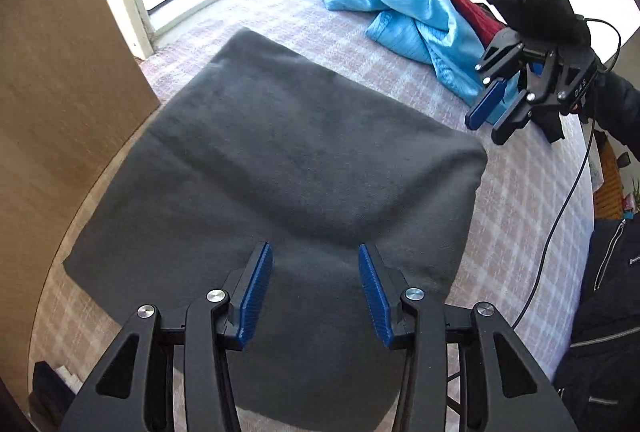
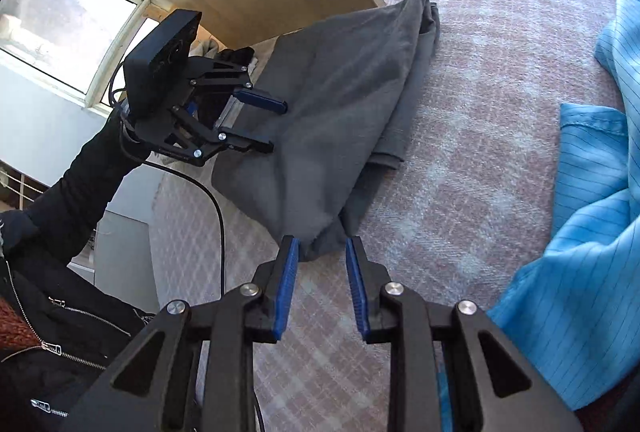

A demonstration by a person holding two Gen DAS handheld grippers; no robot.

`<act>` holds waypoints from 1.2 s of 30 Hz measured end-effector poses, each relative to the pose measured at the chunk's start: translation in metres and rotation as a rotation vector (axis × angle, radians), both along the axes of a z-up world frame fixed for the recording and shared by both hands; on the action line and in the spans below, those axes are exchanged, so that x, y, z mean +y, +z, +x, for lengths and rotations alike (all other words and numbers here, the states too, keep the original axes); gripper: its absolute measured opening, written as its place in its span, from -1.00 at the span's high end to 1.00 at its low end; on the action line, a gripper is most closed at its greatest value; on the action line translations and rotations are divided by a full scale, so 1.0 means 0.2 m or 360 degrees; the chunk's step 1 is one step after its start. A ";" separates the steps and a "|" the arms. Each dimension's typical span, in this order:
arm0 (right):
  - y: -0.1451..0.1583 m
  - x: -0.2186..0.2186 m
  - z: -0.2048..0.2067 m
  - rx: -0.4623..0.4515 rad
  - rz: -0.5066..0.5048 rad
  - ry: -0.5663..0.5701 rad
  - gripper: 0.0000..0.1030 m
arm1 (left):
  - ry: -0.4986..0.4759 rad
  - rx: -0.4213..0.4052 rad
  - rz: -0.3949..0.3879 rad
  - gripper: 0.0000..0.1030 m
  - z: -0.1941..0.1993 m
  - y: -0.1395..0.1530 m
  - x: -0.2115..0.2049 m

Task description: Fold clothes

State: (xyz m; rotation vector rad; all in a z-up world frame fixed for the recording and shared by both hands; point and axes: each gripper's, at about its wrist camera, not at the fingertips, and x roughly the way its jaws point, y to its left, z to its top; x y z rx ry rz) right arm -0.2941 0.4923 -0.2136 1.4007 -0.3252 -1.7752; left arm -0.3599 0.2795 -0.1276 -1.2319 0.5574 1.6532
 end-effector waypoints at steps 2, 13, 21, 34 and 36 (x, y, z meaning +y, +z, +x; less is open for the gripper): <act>-0.01 -0.03 0.01 0.0019 0.0017 0.0037 0.51 | 0.0103 -0.0018 0.0069 0.14 0.06 0.07 -0.15; -0.09 -0.10 -0.02 -0.0103 -0.0104 0.0059 0.51 | 0.0336 -0.0223 0.0029 0.15 0.33 -0.14 -0.49; -0.02 -0.06 -0.04 -0.0089 -0.0077 0.0064 0.51 | 0.0367 -0.0246 0.0143 0.82 0.24 -0.16 -0.50; 0.01 -0.12 0.03 0.0131 0.0196 0.0312 0.54 | 0.0336 -0.0210 0.0041 0.82 0.23 -0.15 -0.46; 0.02 -0.15 0.03 0.0167 0.0228 0.0354 0.73 | 0.0330 -0.0206 0.0032 0.82 0.23 -0.15 -0.44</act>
